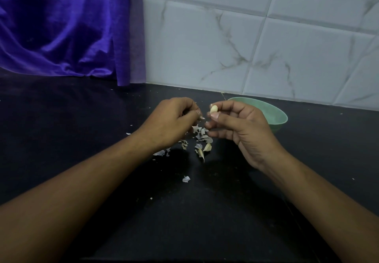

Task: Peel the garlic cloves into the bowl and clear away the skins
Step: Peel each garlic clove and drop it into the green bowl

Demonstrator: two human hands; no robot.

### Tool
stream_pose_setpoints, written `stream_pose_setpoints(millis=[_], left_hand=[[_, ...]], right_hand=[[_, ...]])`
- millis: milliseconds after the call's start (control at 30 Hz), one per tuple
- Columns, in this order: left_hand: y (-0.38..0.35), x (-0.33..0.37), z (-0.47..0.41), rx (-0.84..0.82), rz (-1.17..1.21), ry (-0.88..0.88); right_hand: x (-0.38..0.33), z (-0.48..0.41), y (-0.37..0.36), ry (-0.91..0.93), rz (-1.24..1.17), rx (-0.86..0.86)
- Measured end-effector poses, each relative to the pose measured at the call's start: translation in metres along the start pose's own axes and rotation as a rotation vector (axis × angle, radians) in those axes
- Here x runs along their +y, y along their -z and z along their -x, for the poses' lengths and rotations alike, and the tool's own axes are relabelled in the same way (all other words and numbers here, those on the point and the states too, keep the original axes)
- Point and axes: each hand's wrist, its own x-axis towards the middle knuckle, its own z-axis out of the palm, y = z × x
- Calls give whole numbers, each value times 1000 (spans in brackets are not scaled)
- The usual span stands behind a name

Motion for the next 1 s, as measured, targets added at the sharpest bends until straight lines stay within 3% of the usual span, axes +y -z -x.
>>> stream_pose_setpoints(millis=[267,533,833,1000], left_hand=[[1,-1,0,35,-95,0],[0,0,-2,-70,286,113],[0,1,-3,-95,461,186],[1,3,-2,-66,437,175]], right_hand=[[5,-1,1,27,108,1],[10,-2,1,93,181,0],[12,-3,1,159,212,20],[13,-2,2,192,257,32]])
